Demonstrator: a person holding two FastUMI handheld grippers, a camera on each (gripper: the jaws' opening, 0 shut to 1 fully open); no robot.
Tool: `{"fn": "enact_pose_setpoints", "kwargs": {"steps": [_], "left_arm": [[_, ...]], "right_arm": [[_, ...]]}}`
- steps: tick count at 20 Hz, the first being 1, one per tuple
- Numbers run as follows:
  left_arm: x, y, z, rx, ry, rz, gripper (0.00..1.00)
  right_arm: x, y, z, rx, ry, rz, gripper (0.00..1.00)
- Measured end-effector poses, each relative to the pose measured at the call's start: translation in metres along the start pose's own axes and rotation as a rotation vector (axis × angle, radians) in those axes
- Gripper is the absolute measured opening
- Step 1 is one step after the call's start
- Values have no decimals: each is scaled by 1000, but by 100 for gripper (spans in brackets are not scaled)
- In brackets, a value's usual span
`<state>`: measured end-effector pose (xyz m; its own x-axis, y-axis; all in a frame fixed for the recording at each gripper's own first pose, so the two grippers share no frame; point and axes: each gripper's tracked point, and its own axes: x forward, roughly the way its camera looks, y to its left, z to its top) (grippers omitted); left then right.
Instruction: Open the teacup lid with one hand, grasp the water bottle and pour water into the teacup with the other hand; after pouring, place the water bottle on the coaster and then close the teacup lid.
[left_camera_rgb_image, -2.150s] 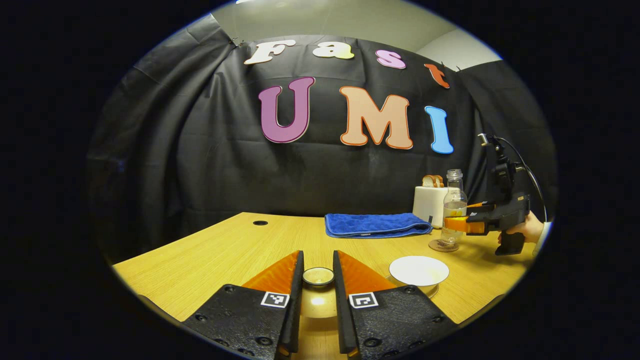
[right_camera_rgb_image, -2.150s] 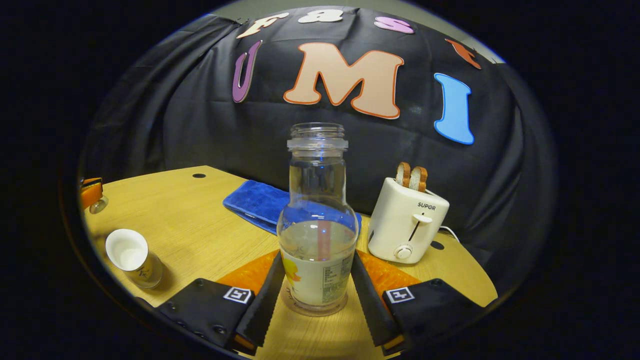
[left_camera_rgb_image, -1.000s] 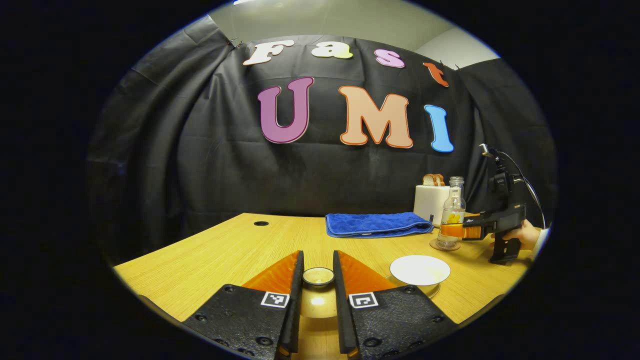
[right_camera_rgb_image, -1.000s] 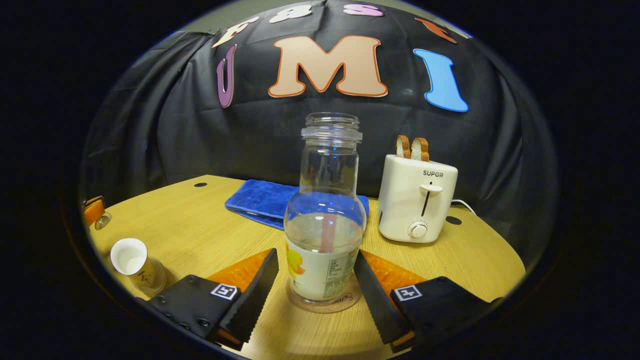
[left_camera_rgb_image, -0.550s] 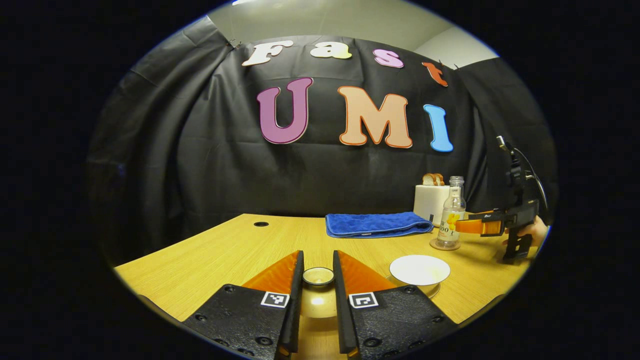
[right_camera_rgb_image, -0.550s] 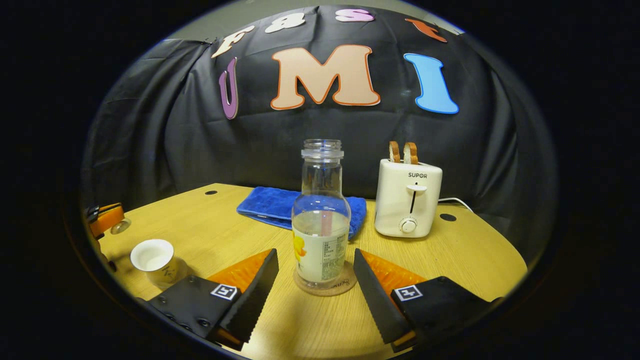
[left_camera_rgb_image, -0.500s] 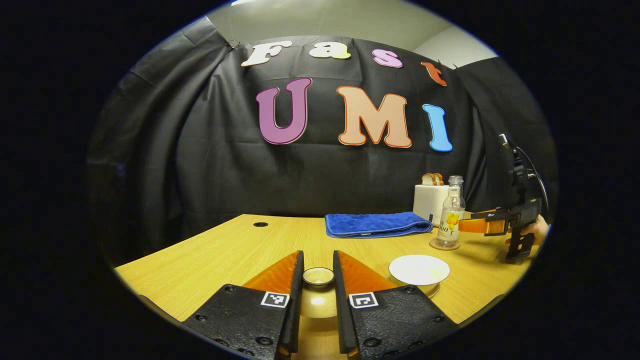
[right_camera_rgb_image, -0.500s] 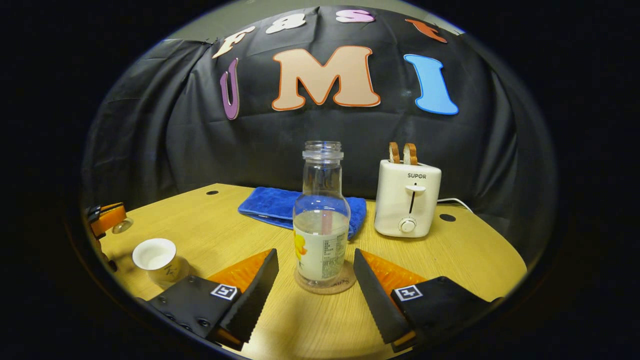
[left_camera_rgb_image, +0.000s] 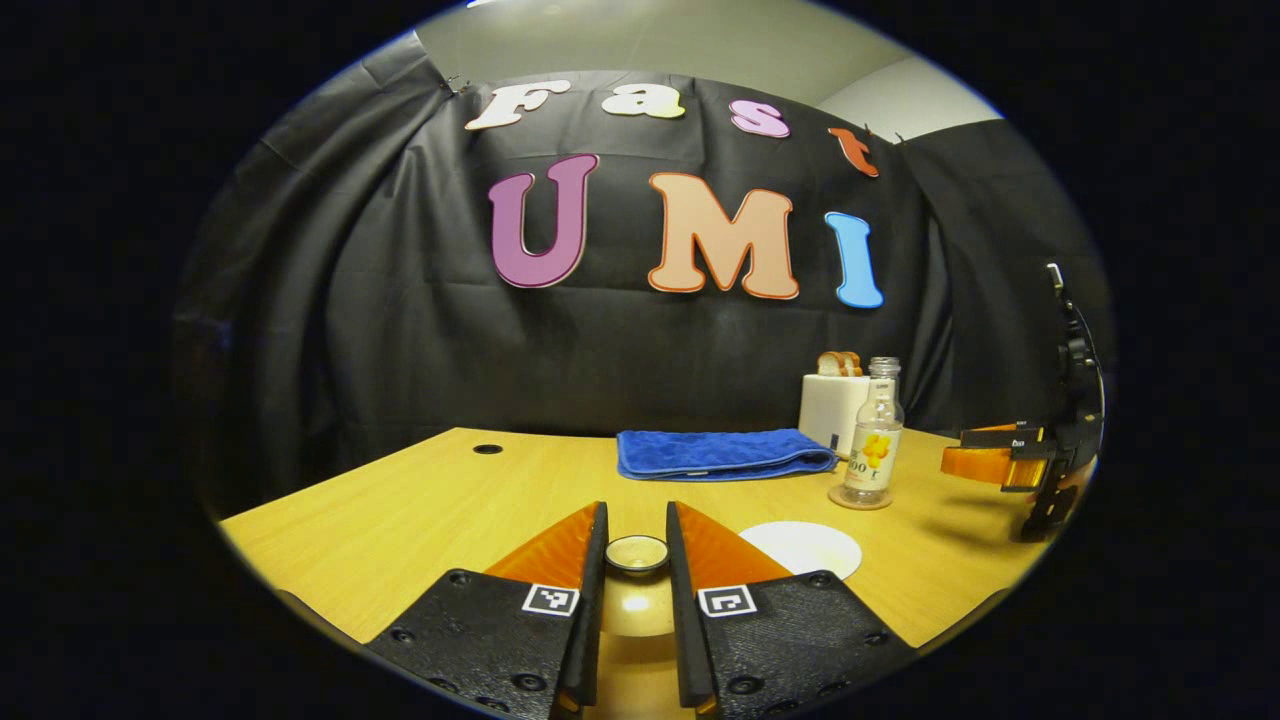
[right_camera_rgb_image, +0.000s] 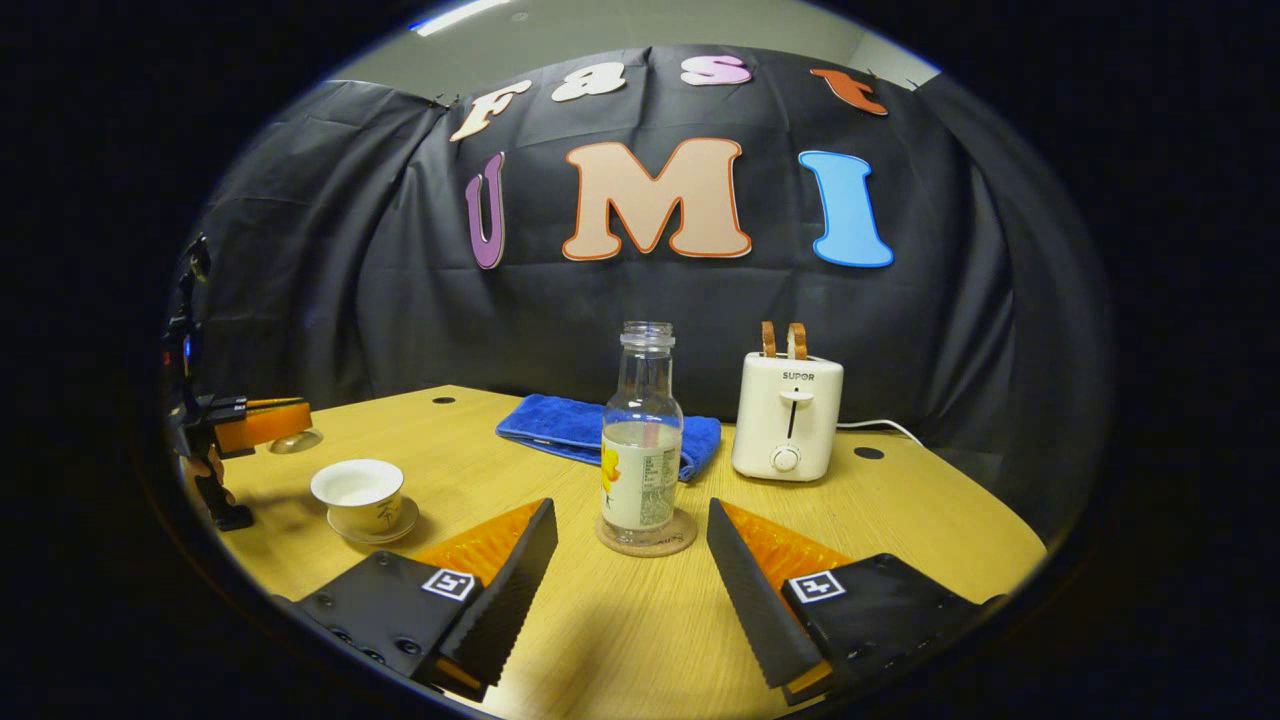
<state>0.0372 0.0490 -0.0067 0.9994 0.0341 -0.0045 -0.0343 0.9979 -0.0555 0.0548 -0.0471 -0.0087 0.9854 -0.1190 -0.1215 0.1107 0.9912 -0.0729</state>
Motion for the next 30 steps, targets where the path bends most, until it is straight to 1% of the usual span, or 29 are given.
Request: {"fn": "enact_pose_setpoints", "kwargs": {"steps": [2,3,4,5,6,7,8,9,10,13,14,15,16,17,18,19,20,21,22,23,24,26,27,28,30], "left_arm": [[5,-16,0,5,0,-30,29],[8,-25,-1,7,3,-47,29],[9,-33,-1,13,2,-60,29],[11,-41,-1,19,2,-70,29],[13,-46,-1,23,3,-80,29],[15,-52,-2,24,4,-91,29],[16,-57,-2,24,4,-98,29],[19,-61,-2,22,6,-104,29],[20,-64,-2,21,9,-107,29],[27,-73,-4,15,18,-121,29],[28,-75,-5,17,24,-125,29],[29,-77,-6,19,25,-127,29],[30,-78,-6,20,25,-129,29],[31,-80,-7,22,31,-130,29],[32,-81,-7,26,36,-132,29],[33,-81,-9,27,40,-132,29],[34,-80,-9,29,47,-132,29],[35,-81,-11,30,56,-132,29],[35,-82,-13,34,67,-135,29],[35,-83,-14,38,73,-137,29],[36,-83,-15,40,78,-139,29],[37,-85,-15,40,86,-143,29],[37,-85,-16,41,90,-146,29],[37,-85,-16,43,92,-148,29],[37,-86,-17,43,98,-155,30]], "right_arm": [[-7,-1,-1,14,-5,3,96],[-10,-3,-1,21,-10,3,92],[-13,-4,-1,27,-15,3,96],[-15,-4,0,34,-20,5,96],[-18,-3,-1,44,-21,14,92],[-20,-2,-1,52,-23,20,96],[-25,0,-2,57,-26,24,96],[-27,1,-1,56,-32,26,100],[-28,1,0,52,-36,27,96],[-31,3,1,46,-54,25,96],[-32,4,0,50,-55,27,96],[-32,4,1,54,-58,27,92],[-33,3,2,53,-62,26,96],[-33,2,4,52,-67,24,96],[-33,3,4,51,-68,25,100],[-33,4,4,51,-69,26,96],[-33,5,4,53,-68,28,100],[-34,5,4,57,-70,27,92],[-34,5,6,63,-75,28,100],[-34,5,7,66,-78,29,100],[-34,5,6,67,-78,28,92],[-35,5,7,73,-82,26,100],[-35,5,8,76,-85,28,100],[-35,5,8,78,-86,27,96],[-34,5,9,75,-88,26,96]]}}
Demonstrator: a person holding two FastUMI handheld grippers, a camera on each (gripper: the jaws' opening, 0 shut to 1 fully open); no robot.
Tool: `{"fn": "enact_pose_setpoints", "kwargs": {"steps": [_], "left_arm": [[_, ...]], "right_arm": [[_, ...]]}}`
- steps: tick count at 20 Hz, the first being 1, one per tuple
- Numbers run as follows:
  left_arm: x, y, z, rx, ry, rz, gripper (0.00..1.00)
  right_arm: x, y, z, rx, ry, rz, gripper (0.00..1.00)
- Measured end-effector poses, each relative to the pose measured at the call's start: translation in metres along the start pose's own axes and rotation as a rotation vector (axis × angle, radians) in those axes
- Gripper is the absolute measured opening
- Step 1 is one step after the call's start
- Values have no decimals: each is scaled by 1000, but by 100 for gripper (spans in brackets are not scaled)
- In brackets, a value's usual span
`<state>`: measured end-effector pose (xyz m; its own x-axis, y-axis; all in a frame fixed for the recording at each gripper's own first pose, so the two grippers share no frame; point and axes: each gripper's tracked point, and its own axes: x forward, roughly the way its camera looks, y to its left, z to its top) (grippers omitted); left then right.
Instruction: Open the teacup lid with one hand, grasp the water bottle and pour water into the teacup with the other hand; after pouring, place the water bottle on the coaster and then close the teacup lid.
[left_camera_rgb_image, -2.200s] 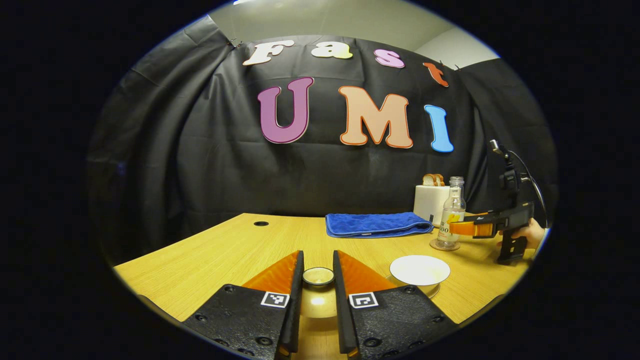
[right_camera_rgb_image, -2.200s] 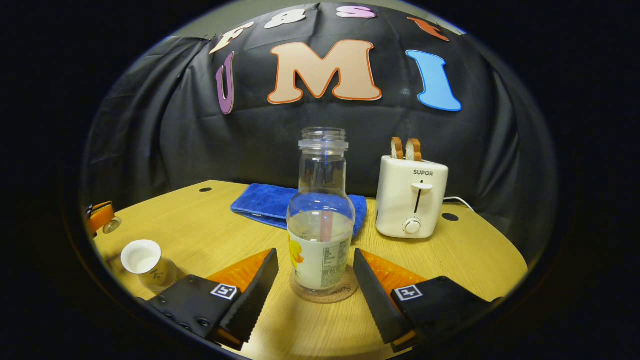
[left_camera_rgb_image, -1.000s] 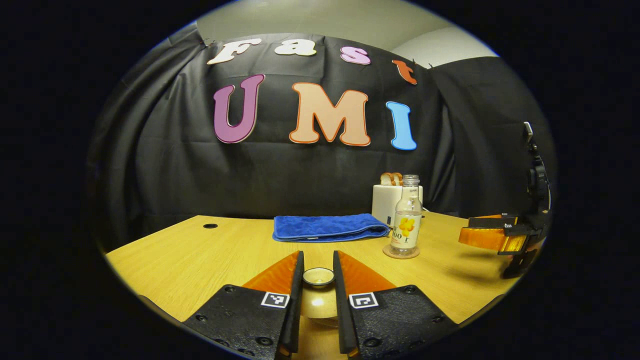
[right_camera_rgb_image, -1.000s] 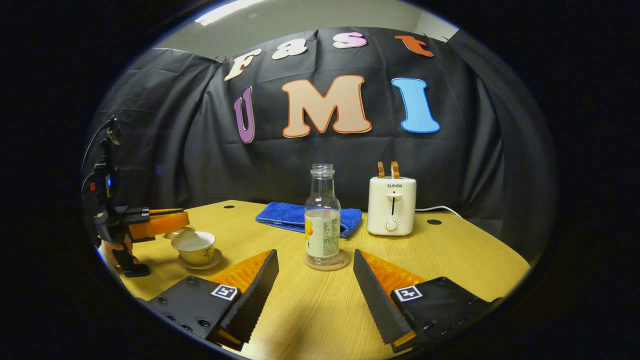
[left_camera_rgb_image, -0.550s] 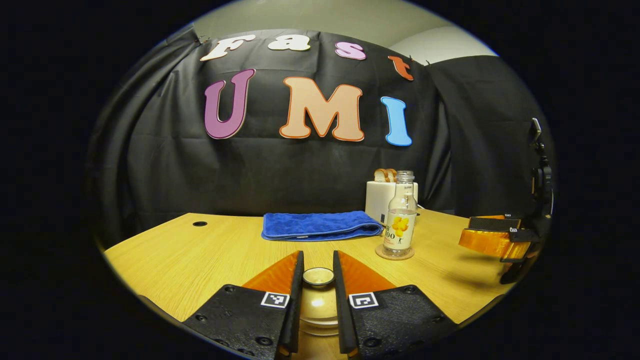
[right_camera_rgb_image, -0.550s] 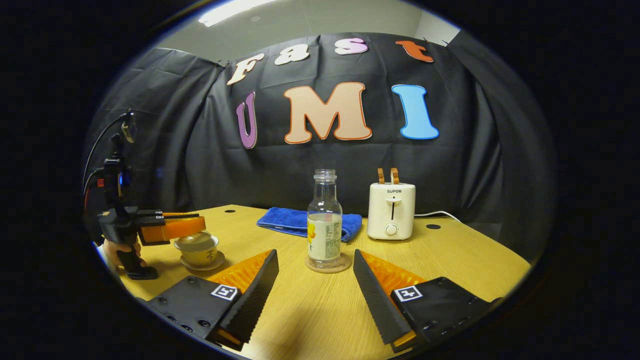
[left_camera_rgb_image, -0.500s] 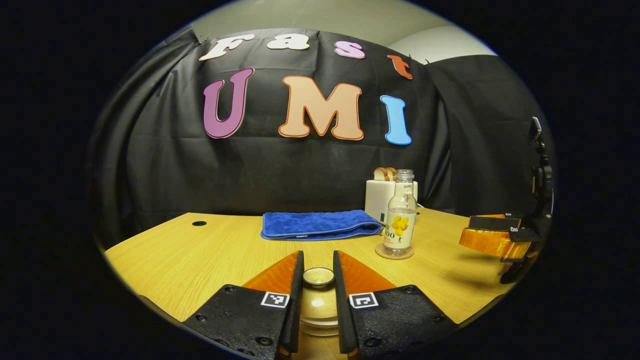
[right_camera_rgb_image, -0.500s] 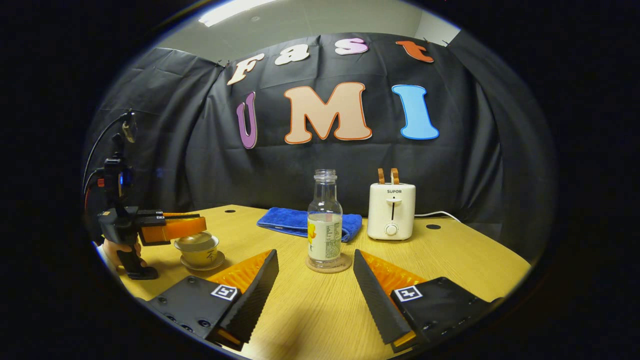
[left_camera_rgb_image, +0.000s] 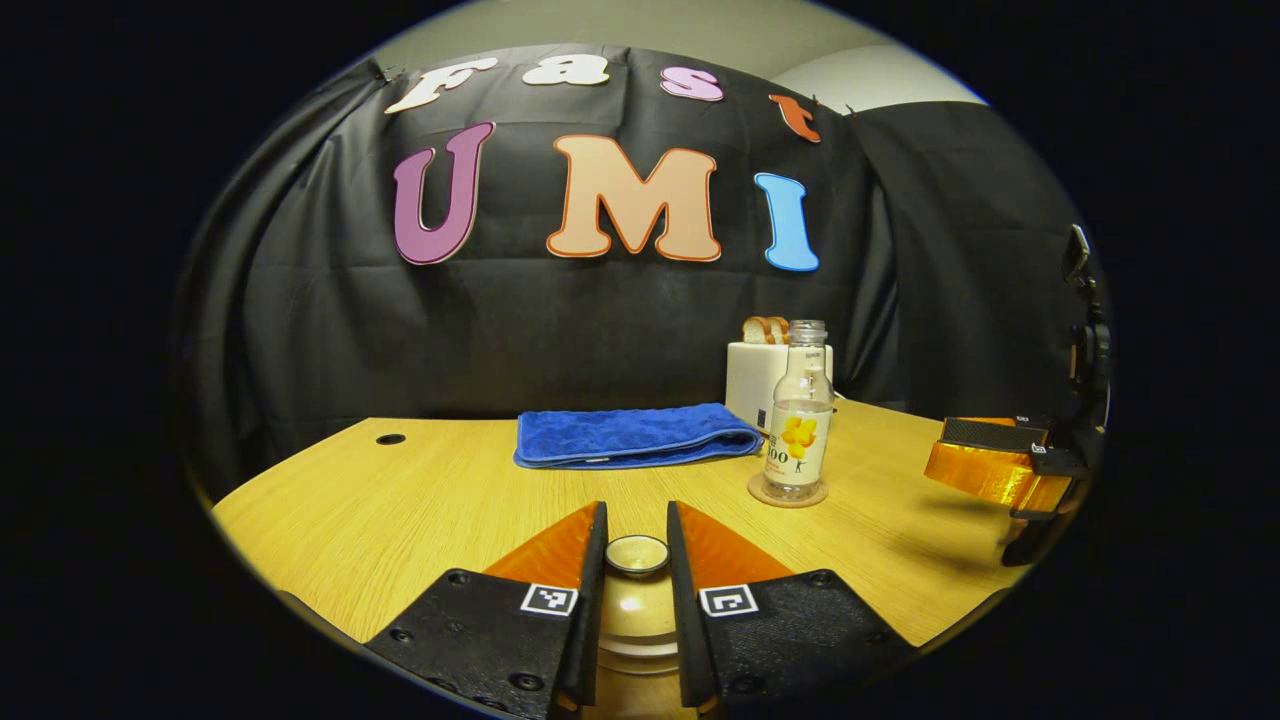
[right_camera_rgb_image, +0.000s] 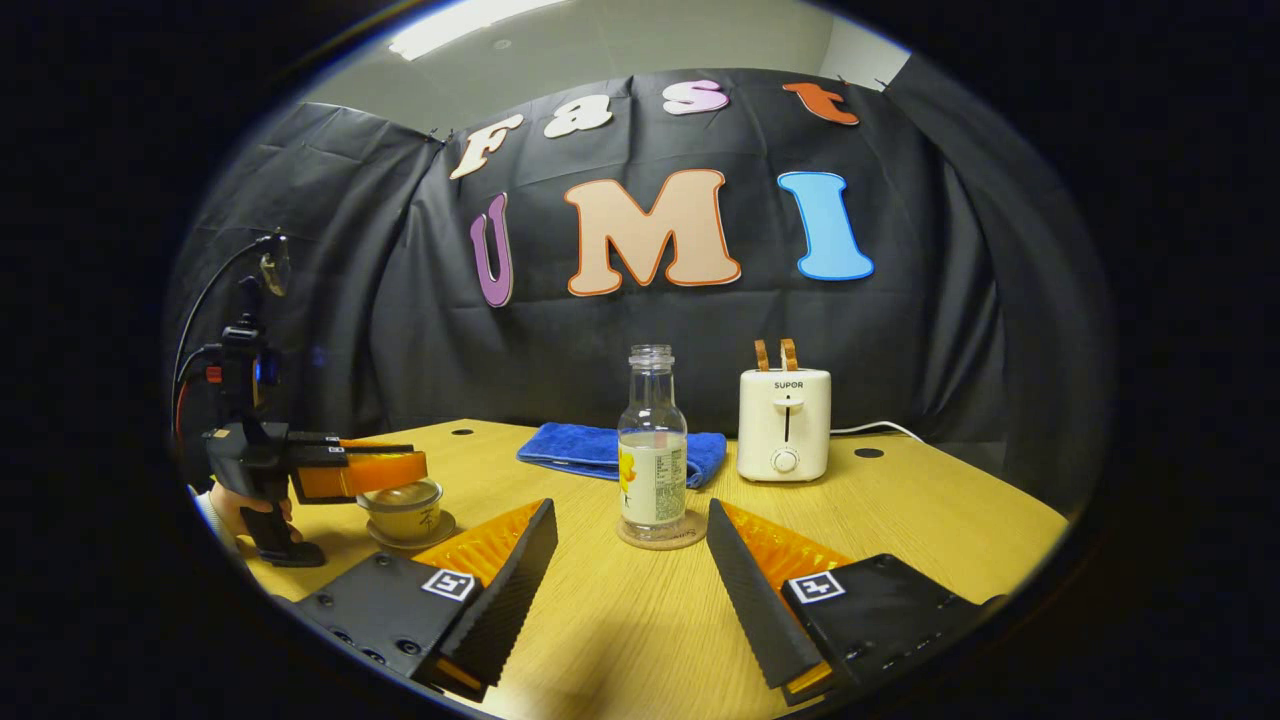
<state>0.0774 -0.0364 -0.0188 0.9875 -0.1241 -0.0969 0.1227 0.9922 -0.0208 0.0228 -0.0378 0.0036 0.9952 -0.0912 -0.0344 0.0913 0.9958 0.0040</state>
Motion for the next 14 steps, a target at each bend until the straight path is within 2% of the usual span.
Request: {"fn": "enact_pose_setpoints", "kwargs": {"steps": [2,3,4,6,7,9,10,11,12,13,14], "left_arm": [[-1,0,1,-1,-7,0,33],[-3,0,2,-4,-12,2,33],[-3,0,3,-4,-17,1,33],[-3,0,4,-6,-26,2,36],[-4,0,4,-7,-30,1,43],[-8,0,6,-10,-49,3,59],[-10,0,9,-14,-62,4,73],[-13,2,11,-18,-74,6,80],[-16,2,12,-22,-81,9,89],[-18,3,13,-23,-87,13,92],[-22,5,12,-20,-87,16,93]], "right_arm": [[0,1,1,6,-5,0,92],[1,2,1,4,-3,1,100],[1,1,1,1,-3,1,92],[1,2,1,-5,-5,3,100],[1,3,1,-5,-6,3,96],[0,2,2,0,-6,3,100],[1,1,2,3,-7,2,92],[1,1,3,4,-8,2,96],[1,1,2,3,-9,1,92],[1,2,3,1,-10,2,96],[0,1,3,-2,-11,2,96]]}}
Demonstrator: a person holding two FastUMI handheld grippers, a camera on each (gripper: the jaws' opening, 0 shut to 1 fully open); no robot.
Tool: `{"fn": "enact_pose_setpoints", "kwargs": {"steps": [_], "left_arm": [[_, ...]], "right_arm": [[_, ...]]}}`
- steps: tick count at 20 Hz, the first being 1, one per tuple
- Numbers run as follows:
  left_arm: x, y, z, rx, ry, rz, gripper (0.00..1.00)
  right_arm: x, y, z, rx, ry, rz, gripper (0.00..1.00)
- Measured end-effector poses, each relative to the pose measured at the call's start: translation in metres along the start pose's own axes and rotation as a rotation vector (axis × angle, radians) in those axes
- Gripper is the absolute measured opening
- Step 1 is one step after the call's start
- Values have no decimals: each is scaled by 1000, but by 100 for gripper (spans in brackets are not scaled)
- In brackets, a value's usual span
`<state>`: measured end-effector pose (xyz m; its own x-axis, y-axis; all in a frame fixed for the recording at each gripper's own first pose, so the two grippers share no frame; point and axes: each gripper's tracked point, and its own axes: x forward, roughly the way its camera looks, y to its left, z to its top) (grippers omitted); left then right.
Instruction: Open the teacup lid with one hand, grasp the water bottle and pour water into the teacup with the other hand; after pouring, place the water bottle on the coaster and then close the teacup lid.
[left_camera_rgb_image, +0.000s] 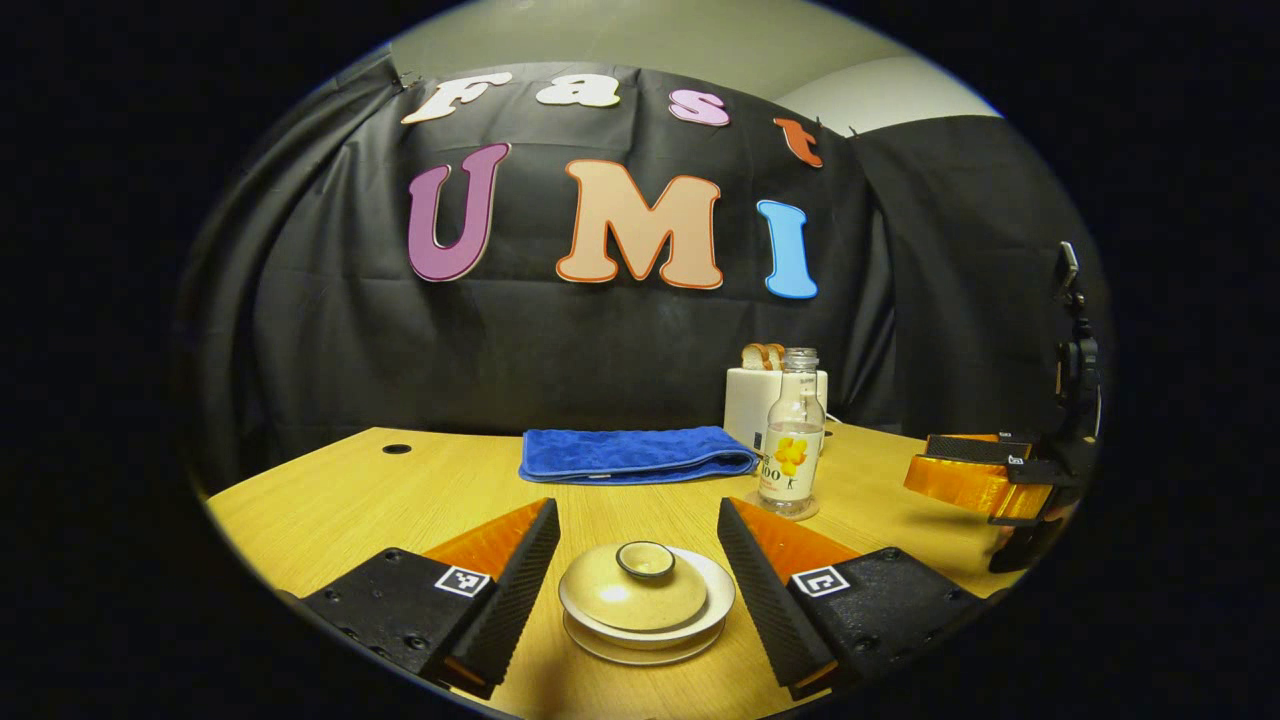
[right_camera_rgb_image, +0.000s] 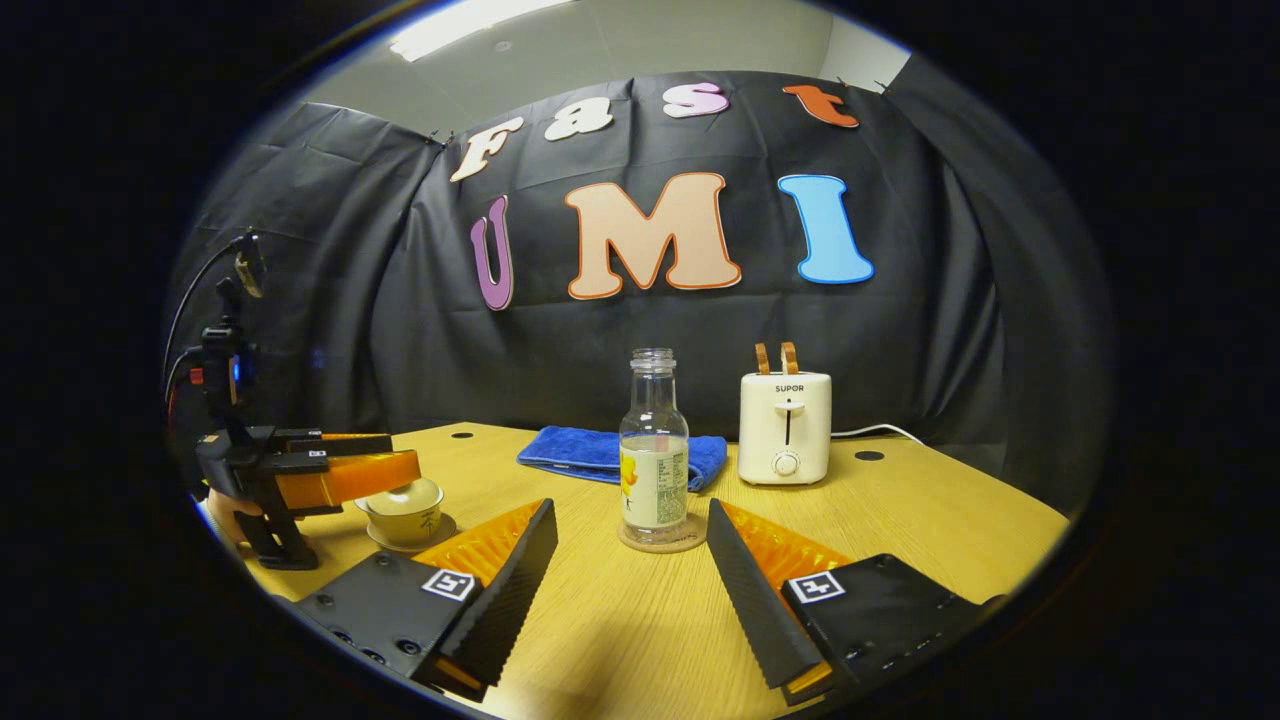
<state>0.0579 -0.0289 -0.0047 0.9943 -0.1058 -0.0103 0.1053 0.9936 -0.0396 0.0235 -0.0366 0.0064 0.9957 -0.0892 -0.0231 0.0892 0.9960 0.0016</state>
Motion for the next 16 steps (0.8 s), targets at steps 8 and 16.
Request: {"fn": "enact_pose_setpoints", "kwargs": {"steps": [8,16], "left_arm": [[-24,23,2,33,-11,50,93],[-39,39,3,35,-15,88,94]], "right_arm": [[-2,-2,3,-5,-15,-10,96],[-4,-10,4,-7,-19,-43,92]]}}
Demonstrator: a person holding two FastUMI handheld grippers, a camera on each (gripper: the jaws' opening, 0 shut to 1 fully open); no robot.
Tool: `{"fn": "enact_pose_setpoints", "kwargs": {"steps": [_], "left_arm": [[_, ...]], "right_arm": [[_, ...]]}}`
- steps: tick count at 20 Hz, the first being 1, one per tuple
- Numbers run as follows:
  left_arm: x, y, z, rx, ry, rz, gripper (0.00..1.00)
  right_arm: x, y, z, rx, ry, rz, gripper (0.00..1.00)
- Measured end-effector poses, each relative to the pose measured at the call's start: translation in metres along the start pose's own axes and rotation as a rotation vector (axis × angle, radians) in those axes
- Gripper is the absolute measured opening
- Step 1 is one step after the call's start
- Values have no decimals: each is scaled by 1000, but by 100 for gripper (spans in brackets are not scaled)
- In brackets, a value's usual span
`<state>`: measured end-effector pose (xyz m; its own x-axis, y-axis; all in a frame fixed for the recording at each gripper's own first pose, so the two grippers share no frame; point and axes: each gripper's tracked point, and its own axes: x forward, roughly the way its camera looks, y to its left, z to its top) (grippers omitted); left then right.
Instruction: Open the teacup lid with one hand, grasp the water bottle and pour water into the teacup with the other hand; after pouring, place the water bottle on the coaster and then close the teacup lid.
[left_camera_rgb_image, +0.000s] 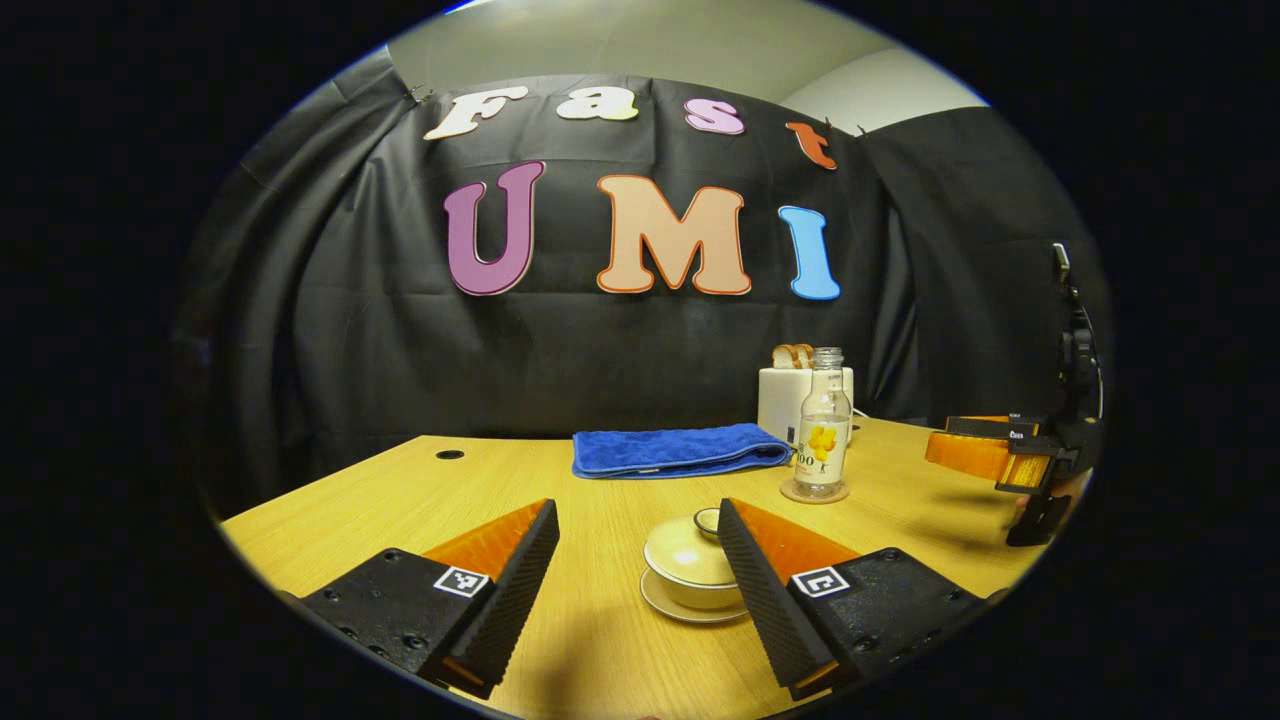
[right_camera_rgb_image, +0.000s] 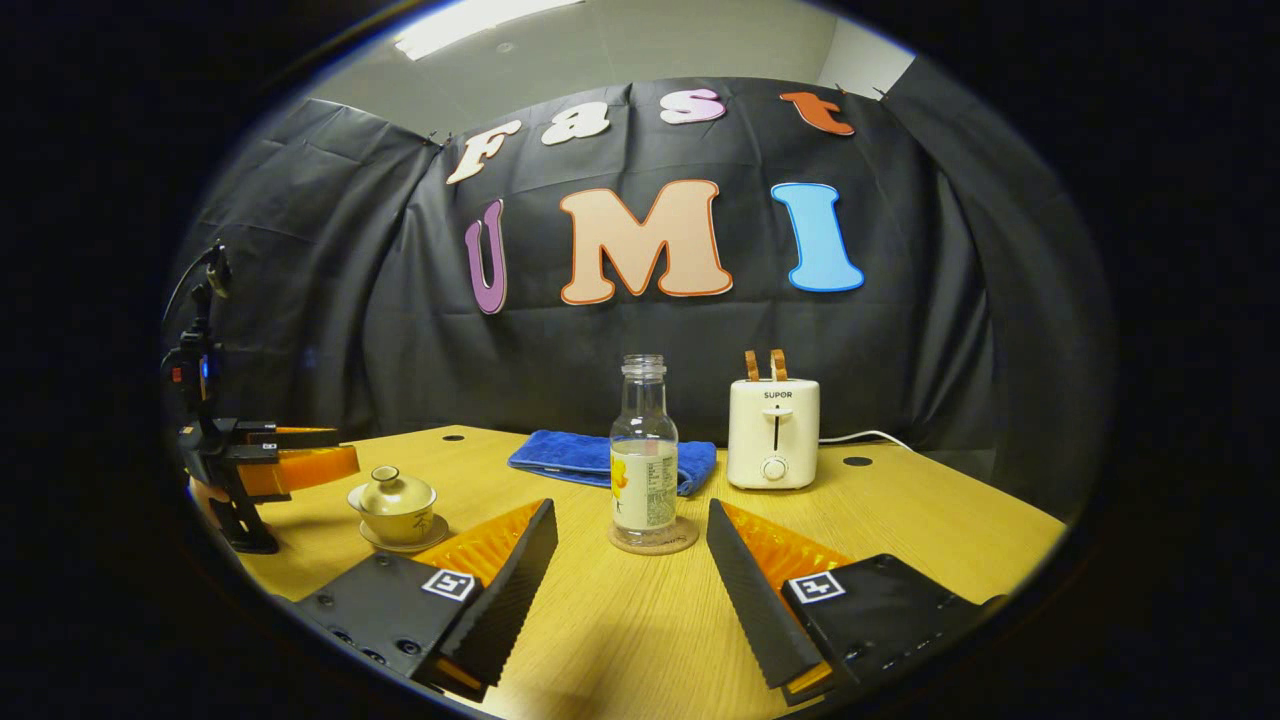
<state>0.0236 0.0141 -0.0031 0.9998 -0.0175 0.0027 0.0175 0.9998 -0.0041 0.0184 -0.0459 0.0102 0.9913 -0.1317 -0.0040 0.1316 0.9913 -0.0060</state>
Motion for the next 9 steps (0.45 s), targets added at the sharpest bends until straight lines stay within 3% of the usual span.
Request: {"fn": "enact_pose_setpoints", "kwargs": {"steps": [1,2,4,7,9], "left_arm": [[-1,2,0,-1,1,6,93],[-2,3,0,0,1,10,94],[-4,5,0,0,2,21,94],[-7,12,0,1,2,48,93],[-10,18,0,2,3,75,94]], "right_arm": [[0,-2,1,0,0,-9,92],[-1,-3,0,0,-1,-14,100],[-2,-5,1,-1,-1,-26,92],[-4,-10,1,-2,-3,-48,100],[-4,-11,1,-2,-3,-57,96]]}}
